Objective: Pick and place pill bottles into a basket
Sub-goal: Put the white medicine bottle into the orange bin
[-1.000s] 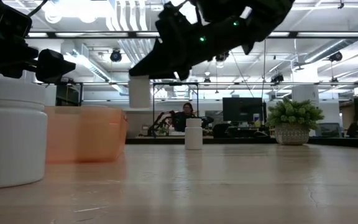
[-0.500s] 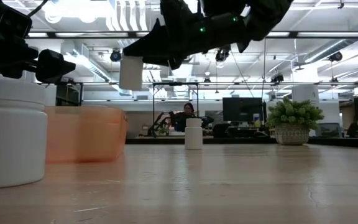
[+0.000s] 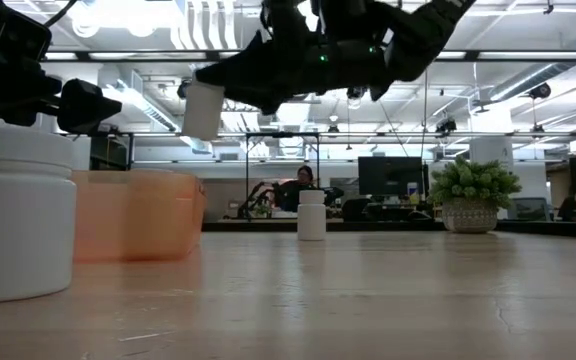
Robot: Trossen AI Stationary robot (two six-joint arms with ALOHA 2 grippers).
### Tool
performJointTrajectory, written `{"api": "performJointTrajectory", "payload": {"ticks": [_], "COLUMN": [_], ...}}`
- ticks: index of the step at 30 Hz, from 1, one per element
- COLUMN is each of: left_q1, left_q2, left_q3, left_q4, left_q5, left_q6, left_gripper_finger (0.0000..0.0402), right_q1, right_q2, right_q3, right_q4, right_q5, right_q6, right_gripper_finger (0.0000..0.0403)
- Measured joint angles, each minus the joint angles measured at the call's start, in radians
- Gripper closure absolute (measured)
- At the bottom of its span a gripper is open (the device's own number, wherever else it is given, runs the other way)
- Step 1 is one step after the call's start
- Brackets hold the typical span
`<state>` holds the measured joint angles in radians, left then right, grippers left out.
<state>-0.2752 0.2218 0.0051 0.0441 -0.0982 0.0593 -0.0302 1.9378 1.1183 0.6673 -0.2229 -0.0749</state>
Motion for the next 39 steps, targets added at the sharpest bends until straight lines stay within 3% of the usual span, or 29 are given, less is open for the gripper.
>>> {"api": "performJointTrajectory", "payload": {"ticks": [19, 33, 39], "left_q1": [0.0, 0.0, 0.0], "left_q2": [-0.002, -0.002, -0.002], "left_q3": [0.0, 0.0, 0.0], "left_q4": [-0.001, 0.0, -0.001], "left_q5": [0.0, 0.0, 0.0], "left_q6": [0.0, 0.0, 0.0], "left_gripper_finger": [0.0056, 0.0056, 0.0056], "right_q1": [-0.034, -0.054, -0.087], "right_q2": [0.171, 0.177, 0.178], "right_q3": [0.087, 0.088, 0.094], "right_q4": [0.028, 0.058, 0.063], "right_q5": [-0.067, -0.066, -0.066], "right_q6": [0.014, -0.037, 0.016], "right_gripper_finger": [0.0255, 0.0255, 0.0255]}}
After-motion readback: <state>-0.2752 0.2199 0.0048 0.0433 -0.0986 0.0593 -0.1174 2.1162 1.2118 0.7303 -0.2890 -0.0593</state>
